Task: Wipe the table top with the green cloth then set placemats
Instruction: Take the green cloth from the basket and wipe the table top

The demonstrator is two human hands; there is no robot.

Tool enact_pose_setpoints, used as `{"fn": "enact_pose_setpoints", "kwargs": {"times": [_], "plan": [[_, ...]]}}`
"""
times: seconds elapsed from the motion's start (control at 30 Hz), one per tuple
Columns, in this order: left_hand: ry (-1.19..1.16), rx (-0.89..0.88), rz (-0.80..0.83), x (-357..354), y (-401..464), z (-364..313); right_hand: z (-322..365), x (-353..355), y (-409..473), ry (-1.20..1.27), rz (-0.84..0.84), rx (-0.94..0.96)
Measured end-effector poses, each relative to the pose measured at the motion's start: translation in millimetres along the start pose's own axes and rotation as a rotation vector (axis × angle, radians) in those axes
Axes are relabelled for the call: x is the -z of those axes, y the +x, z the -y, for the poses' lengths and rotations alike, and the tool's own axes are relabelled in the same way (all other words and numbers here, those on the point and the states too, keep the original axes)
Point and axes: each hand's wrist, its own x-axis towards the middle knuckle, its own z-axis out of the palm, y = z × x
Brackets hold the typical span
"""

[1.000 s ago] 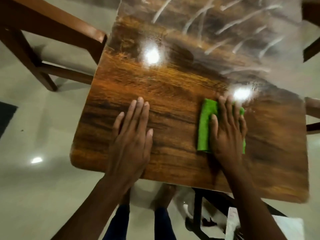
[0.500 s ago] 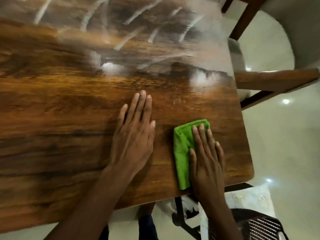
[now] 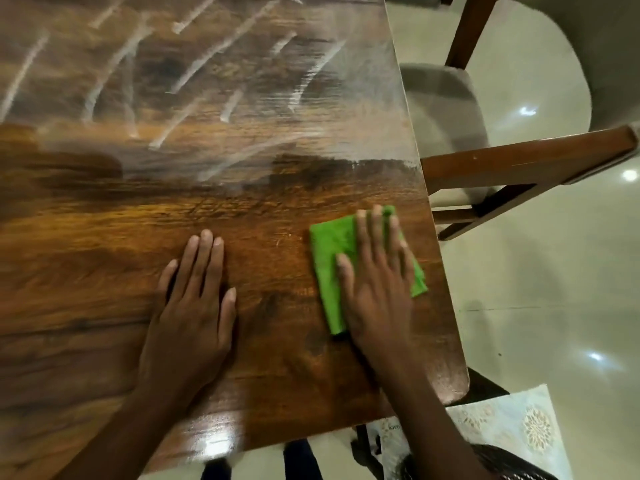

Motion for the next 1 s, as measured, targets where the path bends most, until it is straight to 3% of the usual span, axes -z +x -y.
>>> {"fn": "enact_pose_setpoints", "kwargs": {"times": [0.17, 0.43, 0.57, 0.83, 1.0], "plan": [[0.031, 0.004, -0.042, -4.9, 0.3, 1.3, 92.6, -33.0, 18.7, -0.008, 0.052, 0.210], [0.024, -0.006, -0.043, -5.6, 0.5, -0.5, -25.8, -0.7, 125.1, -0.052, -0.054, 0.051], [0.038, -0.012, -0.048, -6.0, -0.5, 1.9, -44.2, 6.2, 85.8, -0.065, -0.064, 0.088], [-0.002, -0.045, 0.006, -4.1, -2.5, 5.7, -44.1, 8.6, -48.7, -0.002, 0.011, -0.049], [-0.036, -0.038, 0.023, 2.2, 2.5, 1.8, -33.7, 12.9, -68.8, -0.087, 0.036, -0.103]]}}
